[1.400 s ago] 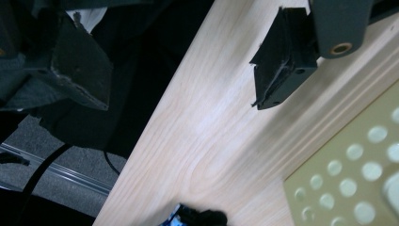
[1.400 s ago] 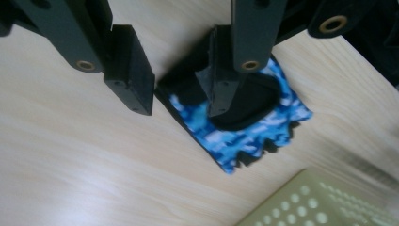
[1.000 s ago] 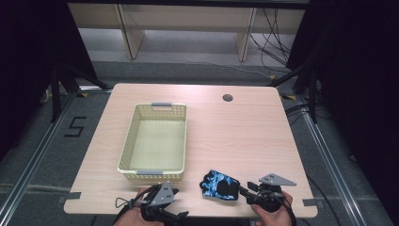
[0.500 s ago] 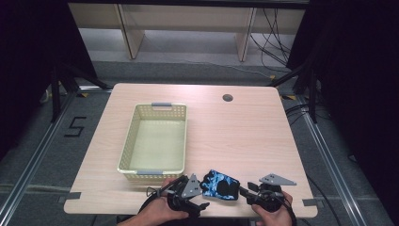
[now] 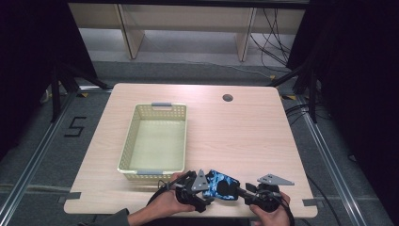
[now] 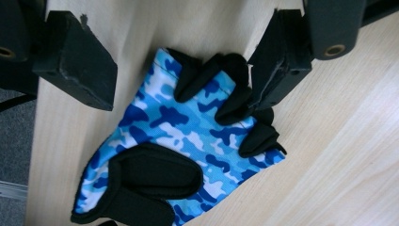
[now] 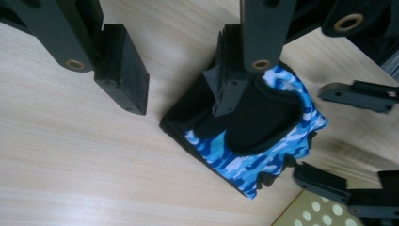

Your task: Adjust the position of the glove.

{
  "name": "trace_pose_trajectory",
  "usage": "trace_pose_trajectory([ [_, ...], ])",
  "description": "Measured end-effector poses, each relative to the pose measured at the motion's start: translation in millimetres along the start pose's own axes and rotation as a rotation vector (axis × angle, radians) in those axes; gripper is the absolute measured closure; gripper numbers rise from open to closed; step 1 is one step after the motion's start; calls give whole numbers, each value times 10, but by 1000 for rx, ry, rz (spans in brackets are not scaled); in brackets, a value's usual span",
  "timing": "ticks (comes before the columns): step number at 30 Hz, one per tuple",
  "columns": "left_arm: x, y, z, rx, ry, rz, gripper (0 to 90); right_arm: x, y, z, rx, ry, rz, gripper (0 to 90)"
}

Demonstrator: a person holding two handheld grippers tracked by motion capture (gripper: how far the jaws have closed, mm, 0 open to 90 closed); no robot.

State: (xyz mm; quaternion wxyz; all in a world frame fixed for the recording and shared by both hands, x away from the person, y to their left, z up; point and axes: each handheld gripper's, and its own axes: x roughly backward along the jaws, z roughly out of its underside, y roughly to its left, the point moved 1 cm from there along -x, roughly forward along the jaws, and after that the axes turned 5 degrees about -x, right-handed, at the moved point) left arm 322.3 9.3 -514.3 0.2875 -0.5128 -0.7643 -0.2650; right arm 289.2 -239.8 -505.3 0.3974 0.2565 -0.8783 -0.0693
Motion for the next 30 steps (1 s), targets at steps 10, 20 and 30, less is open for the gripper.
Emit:
trace_pose_trajectory([
  [10, -25, -5, 17, -23, 23, 6, 361, -80, -39, 1, -70, 6, -12, 543],
  [20, 16, -96, 55, -38, -14, 12, 577, -190, -78, -26, -91, 13, -22, 576],
  [30, 20, -160, 60, -104, -22, -32, 718, -227, -108, 16, -151, 7, -153, 771],
])
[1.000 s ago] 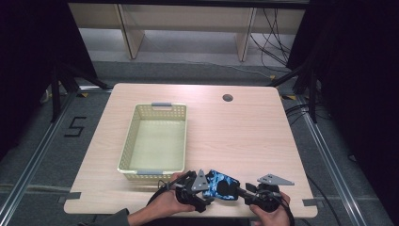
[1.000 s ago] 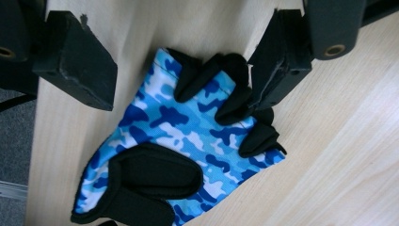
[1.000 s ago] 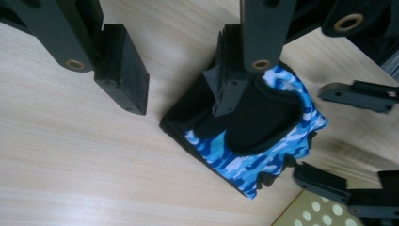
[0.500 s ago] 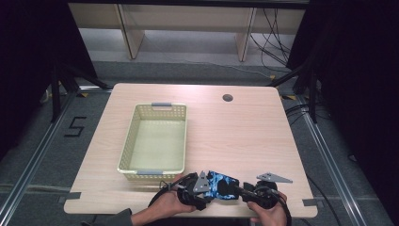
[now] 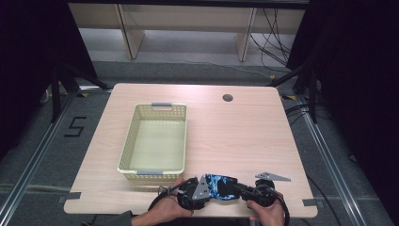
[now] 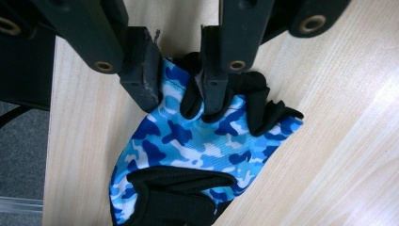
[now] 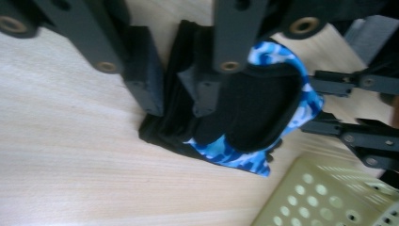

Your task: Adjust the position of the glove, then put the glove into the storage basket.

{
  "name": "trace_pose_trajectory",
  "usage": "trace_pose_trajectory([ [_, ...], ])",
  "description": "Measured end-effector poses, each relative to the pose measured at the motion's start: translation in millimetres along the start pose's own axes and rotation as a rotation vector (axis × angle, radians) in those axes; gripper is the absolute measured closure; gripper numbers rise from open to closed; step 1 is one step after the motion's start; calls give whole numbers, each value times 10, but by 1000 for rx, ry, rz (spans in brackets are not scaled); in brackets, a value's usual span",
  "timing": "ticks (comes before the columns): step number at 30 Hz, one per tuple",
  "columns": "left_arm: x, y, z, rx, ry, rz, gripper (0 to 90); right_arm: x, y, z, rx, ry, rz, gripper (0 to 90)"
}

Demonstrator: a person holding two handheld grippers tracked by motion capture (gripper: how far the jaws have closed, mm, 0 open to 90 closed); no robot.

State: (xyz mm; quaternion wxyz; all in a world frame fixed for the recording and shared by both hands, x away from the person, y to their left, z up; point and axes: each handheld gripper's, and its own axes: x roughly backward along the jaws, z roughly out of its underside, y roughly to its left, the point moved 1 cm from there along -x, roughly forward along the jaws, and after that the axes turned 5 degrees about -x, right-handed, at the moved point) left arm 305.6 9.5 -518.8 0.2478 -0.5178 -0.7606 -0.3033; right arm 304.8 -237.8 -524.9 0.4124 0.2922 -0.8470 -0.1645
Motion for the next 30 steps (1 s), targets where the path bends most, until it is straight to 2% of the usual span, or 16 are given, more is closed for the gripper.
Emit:
trace_pose_trajectory([
  [1, -6, -8, 1, 3, -5, -2, 724, -7, 18, 16, -47, -3, -6, 790],
  [2, -6, -12, -1, -7, -8, -2, 731, -11, 11, 17, -51, -2, -1, 827],
  [4, -10, -7, 2, -13, -9, -12, 747, 11, -13, 15, -53, -7, -27, 860],
  [5, -15, -5, 3, -13, -15, -11, 753, 13, -47, 13, -18, -20, -29, 864],
  [11, -11, -21, 1, -19, -34, -24, 773, 53, -20, -2, 10, -43, -18, 867],
  [13, 23, -25, -3, -24, -34, -28, 778, 80, 37, 1, -22, -46, -33, 868],
  [14, 38, -21, -9, -37, -35, -27, 779, 86, 25, -11, 25, -57, -28, 868],
  [15, 47, -36, -12, -10, -44, -30, 779, 100, 44, -14, 30, -61, -31, 868],
  [16, 65, -23, -19, -32, -40, -29, 779, 126, 92, -6, -8, -54, -35, 868],
  [17, 79, -26, -24, -26, -42, -27, 779, 130, 65, -19, 43, -73, -25, 868],
  [21, 144, -31, -35, -7, -59, -29, 778, 205, 159, -8, 30, -72, -29, 868],
  [22, 162, -30, -35, -11, -50, -31, 778, 190, 142, -9, 70, -91, -44, 867],
  [26, 217, -48, -41, -34, -55, -27, 778, 249, 245, 12, 49, -81, -52, 868],
  [27, 228, -64, -43, -19, -60, -26, 779, 261, 239, -2, 91, -90, -37, 868],
  [29, 264, -67, -50, -27, -61, -31, 778, 280, 296, -1, 75, -97, -54, 868],
  [30, 280, -58, -50, -36, -64, -35, 778, 279, 293, -14, 111, -108, -55, 868],
])
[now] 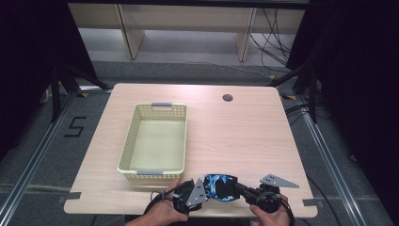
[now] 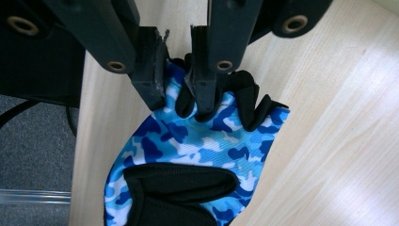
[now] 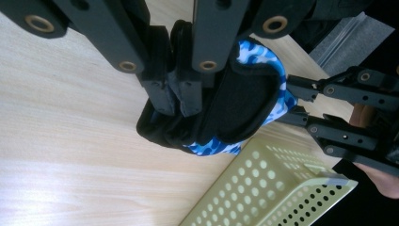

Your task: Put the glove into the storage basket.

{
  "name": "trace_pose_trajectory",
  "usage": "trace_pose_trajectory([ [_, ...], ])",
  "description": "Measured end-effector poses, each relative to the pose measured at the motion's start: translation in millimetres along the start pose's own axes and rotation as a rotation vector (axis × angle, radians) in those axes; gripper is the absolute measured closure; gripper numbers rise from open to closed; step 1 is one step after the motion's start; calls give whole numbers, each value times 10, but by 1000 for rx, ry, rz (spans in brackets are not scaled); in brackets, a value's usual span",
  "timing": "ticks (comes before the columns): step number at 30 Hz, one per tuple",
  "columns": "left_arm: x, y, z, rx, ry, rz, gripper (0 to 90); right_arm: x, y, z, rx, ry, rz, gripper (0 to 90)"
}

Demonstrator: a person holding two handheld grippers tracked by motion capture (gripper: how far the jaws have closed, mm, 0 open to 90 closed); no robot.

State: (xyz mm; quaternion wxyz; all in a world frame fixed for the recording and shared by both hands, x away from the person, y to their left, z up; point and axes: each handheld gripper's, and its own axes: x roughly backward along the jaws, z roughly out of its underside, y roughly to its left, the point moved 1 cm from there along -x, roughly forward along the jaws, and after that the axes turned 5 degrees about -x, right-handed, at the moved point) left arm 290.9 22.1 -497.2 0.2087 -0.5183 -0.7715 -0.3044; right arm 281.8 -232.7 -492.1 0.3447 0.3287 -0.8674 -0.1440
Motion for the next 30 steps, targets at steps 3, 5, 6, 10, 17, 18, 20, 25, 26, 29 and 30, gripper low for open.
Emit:
trace_pose_trajectory([
  [3, 38, 12, 25, 14, 8, -7, 777, -2, 57, -13, 8, 11, -3, 868],
  [5, 53, 18, 49, 13, 5, -1, 776, -24, 72, -14, 21, 30, 7, 868],
  [6, 69, 24, 59, 18, 10, -5, 776, -54, 66, -8, 33, 15, -10, 868],
  [10, 155, 33, 55, 18, 0, -4, 776, -63, 122, -27, 28, 20, -26, 868],
  [17, 364, 89, -7, -2, -4, -30, 775, -51, 259, -143, 68, 6, -44, 867],
  [18, 404, 114, -17, 0, 5, -33, 775, -47, 294, -164, 54, 16, -54, 868],
  [20, 477, 176, -32, -7, 5, -34, 774, -71, 343, -221, 64, -2, -63, 868],
  [25, 673, 307, -41, 5, 4, -70, 772, -142, 521, -422, 112, 5, -69, 867],
  [26, 720, 340, -45, -3, 14, -71, 772, -156, 541, -464, 132, 7, -70, 868],
  [29, 814, 412, -42, 11, 7, -89, 771, -222, 592, -573, 163, -4, -85, 868],
  [30, 833, 432, -37, 21, 5, -96, 771, -239, 628, -592, 137, 7, -86, 868],
])
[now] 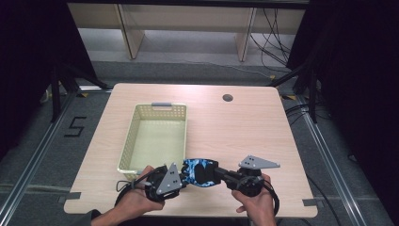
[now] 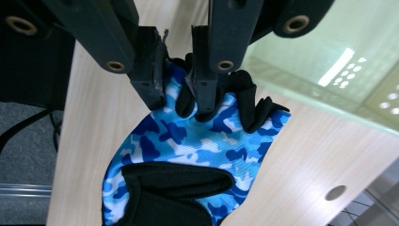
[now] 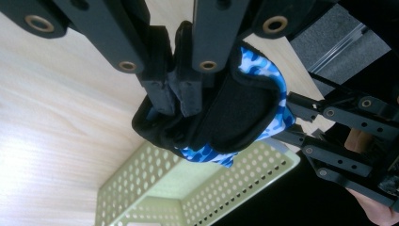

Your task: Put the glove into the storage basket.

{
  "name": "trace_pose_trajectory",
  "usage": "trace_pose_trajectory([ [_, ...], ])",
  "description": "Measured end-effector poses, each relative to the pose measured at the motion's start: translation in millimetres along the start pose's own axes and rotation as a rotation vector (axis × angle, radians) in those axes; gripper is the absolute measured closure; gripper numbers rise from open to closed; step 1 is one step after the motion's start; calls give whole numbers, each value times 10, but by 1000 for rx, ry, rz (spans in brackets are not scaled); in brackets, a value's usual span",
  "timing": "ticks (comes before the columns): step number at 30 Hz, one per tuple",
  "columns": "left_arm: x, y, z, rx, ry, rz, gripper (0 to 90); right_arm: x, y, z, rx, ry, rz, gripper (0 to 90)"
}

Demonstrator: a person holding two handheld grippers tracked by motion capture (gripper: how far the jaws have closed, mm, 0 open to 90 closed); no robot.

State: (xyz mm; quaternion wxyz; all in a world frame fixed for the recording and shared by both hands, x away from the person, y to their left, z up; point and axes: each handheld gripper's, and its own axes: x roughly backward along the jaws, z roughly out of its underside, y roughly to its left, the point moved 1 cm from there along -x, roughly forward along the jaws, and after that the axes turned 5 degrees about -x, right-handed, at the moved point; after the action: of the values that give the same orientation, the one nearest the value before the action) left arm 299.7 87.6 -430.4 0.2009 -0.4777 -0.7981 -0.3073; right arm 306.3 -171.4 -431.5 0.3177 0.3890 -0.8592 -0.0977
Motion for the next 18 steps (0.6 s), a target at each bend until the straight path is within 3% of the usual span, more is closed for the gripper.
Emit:
trace_pose_trajectory([
  [1, 20, 32, 1, -11, 4, 6, 771, -18, -13, -41, 38, 4, 1, 868],
  [2, 24, 40, 14, 5, -2, 1, 771, -40, -10, -73, 46, 13, -11, 867],
  [4, 45, 74, 34, 8, 5, 8, 771, -72, 17, -122, 32, 22, -12, 868],
  [7, 75, 133, 57, 7, -9, -8, 770, -134, 23, -189, 63, 31, -14, 868],
  [8, 86, 147, 71, 25, -8, 2, 770, -156, 36, -210, 68, 30, -15, 868],
  [9, 98, 166, 84, 20, -2, -12, 770, -171, 61, -227, 51, 38, -16, 868],
  [10, 111, 185, 94, 11, -3, -7, 770, -195, 62, -251, 73, 28, -16, 868],
  [11, 121, 191, 109, 32, -5, -5, 769, -212, 68, -278, 83, 39, -22, 868],
  [18, 255, 335, 211, 27, 27, -21, 769, -403, 158, -400, 115, 56, -46, 868],
])
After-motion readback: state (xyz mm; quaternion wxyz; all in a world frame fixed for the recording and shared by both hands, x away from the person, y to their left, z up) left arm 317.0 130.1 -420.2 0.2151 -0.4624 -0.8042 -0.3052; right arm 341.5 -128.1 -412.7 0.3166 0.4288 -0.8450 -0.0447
